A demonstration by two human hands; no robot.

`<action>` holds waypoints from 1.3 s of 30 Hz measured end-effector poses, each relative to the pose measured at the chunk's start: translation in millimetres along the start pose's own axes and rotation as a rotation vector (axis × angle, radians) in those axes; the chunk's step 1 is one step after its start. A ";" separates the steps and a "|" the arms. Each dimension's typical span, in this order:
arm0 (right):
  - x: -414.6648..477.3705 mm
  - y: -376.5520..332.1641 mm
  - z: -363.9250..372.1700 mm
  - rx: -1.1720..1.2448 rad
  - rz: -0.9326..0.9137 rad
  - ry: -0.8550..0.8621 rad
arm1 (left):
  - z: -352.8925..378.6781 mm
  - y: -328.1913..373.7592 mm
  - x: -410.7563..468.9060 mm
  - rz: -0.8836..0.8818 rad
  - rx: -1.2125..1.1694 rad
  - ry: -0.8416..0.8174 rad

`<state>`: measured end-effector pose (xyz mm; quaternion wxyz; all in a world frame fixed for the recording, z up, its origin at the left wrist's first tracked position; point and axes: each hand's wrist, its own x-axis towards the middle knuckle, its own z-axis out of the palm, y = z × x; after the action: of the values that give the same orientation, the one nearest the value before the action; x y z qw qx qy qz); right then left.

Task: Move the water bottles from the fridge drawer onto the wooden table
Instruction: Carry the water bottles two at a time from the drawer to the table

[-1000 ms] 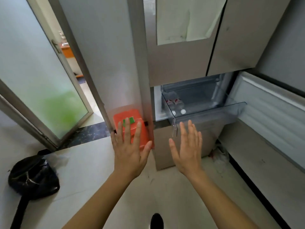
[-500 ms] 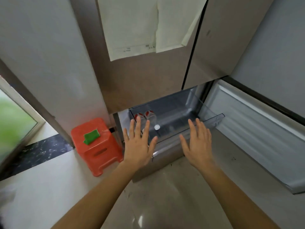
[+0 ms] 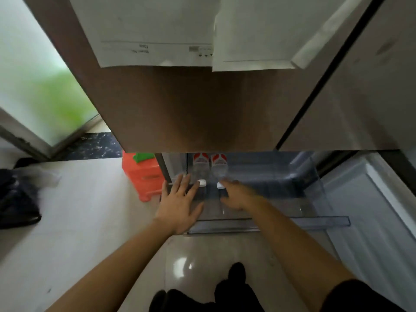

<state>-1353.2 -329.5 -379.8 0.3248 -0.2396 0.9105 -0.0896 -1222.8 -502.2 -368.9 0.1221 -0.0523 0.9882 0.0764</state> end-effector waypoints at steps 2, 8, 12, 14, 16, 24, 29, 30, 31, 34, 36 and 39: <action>20.2 3.5 -1.7 -0.018 -0.060 -0.061 | -6.4 3.3 1.4 -0.016 0.072 -0.031; 45.6 19.3 -1.7 -0.037 -0.175 -0.131 | -16.4 22.8 5.7 -0.041 0.115 -0.028; 45.5 36.0 -5.3 -0.021 -0.189 -0.121 | -19.2 45.9 31.2 -0.032 0.110 -0.049; 36.7 52.1 -11.2 -0.030 -0.153 -0.154 | -12.1 54.2 51.3 -0.048 0.088 -0.099; 24.8 74.3 -13.7 -0.098 -0.092 -0.163 | -2.8 62.0 72.7 -0.093 0.090 -0.190; 20.2 132.1 -7.5 0.165 -0.121 -0.775 | 25.3 75.1 115.7 -0.292 0.257 -0.278; -6.6 109.4 -8.5 -0.108 -0.020 -0.329 | 35.5 66.1 111.8 -0.353 0.259 -0.315; -7.7 107.1 -9.3 -0.105 -0.014 -0.336 | 35.9 63.9 110.9 -0.340 0.257 -0.304; -5.7 106.1 -9.2 -0.101 -0.004 -0.326 | 34.5 62.5 109.5 -0.325 0.248 -0.289; -9.7 105.2 -6.4 -0.123 -0.002 -0.302 | 27.4 64.7 99.4 -0.268 0.197 -0.281; -14.2 103.6 -12.1 -0.112 -0.020 -0.268 | 22.8 68.5 87.8 -0.222 0.184 -0.278; -27.9 95.8 -22.8 -0.052 -0.041 -0.213 | 8.1 73.5 70.5 -0.197 0.182 -0.191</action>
<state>-1385.0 -232.4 -377.4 0.4116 -0.2750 0.8677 -0.0464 -1297.8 -434.6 -384.1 0.2264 -0.1302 0.9651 -0.0212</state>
